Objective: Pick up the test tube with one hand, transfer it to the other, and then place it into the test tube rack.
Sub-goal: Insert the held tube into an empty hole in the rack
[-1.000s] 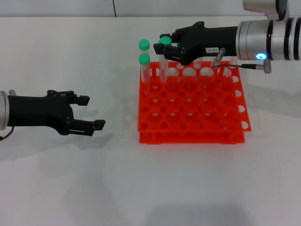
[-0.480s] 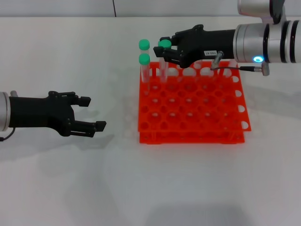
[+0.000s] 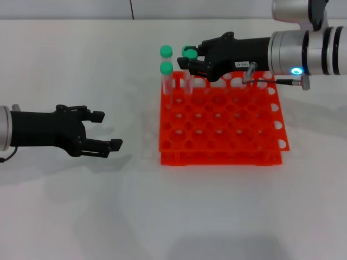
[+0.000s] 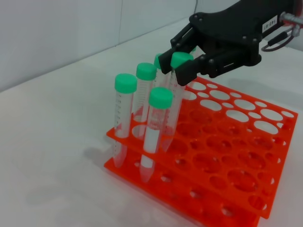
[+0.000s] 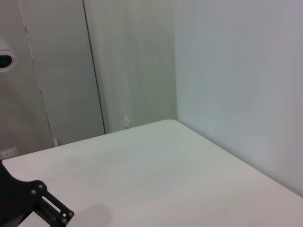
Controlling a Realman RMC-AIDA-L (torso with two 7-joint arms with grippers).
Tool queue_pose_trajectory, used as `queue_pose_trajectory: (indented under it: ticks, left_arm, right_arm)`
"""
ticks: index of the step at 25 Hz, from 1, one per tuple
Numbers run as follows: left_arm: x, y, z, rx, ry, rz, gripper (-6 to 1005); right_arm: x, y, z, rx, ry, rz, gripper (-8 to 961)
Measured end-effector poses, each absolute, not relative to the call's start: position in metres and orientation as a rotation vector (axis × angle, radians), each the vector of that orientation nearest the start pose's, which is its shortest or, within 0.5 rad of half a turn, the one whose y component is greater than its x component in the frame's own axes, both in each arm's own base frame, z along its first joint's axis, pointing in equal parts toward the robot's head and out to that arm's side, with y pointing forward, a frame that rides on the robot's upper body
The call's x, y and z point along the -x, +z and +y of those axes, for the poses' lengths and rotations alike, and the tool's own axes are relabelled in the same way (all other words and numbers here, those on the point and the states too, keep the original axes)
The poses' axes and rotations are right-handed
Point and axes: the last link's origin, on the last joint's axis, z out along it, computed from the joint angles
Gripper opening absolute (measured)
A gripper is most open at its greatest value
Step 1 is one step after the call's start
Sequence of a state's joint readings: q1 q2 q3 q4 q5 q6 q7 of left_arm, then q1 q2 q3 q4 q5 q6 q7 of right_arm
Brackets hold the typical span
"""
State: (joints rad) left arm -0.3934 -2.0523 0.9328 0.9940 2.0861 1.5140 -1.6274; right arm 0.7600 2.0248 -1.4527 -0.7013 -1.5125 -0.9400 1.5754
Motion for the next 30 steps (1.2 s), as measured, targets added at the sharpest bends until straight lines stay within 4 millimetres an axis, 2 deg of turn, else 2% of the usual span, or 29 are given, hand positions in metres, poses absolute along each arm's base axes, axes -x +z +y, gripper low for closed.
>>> queue_pose_trajectory:
  ticks: [30]
  left_arm:
    - [0.2749, 0.0241, 0.3227, 2.774, -0.281, -0.652, 887]
  right_arm:
    - [-0.1382, -0.0543, 0.4188, 2.687, 0.524, 0.385, 265]
